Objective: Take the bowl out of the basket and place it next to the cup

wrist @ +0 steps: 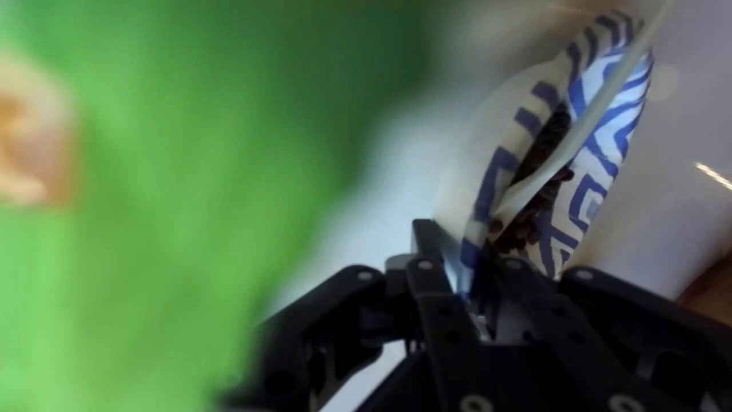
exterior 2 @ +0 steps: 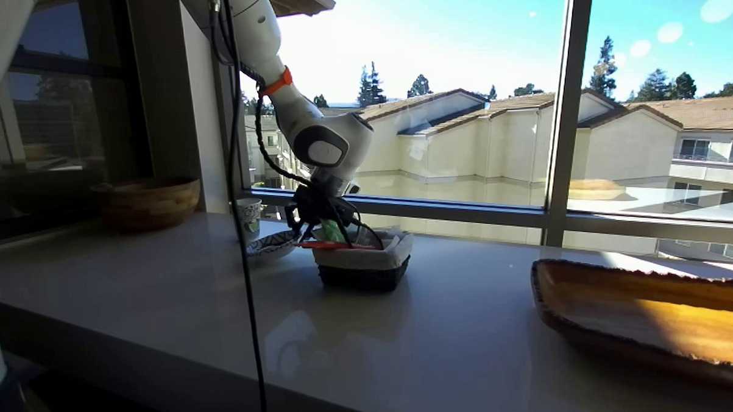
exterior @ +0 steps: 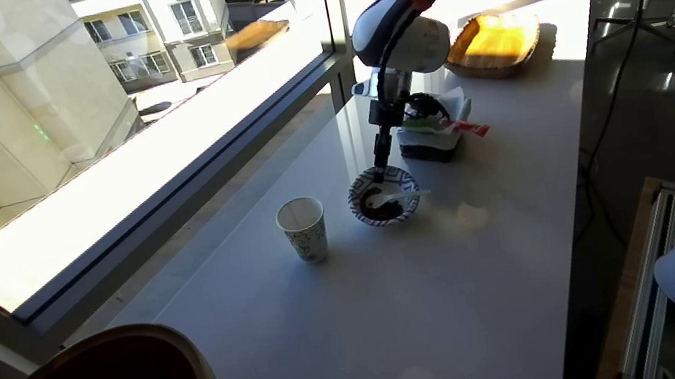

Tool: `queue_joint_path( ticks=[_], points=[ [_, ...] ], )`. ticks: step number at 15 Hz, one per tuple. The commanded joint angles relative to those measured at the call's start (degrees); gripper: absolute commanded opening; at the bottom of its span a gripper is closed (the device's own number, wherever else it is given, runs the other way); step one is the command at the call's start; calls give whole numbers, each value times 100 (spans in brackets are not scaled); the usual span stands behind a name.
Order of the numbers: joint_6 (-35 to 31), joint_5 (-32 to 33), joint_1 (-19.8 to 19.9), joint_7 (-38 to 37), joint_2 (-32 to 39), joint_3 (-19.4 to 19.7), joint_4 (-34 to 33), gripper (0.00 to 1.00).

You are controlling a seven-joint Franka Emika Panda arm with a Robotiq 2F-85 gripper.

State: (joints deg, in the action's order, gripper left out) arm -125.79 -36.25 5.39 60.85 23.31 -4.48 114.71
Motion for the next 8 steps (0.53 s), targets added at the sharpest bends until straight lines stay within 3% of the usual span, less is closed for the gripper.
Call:
queue_joint_path(
  ticks=[1,8],
  points=[
    [88,187,4,-94,-78,-55,32,50],
    [-76,990,-192,-919,-911,7,445,99]
  ],
)
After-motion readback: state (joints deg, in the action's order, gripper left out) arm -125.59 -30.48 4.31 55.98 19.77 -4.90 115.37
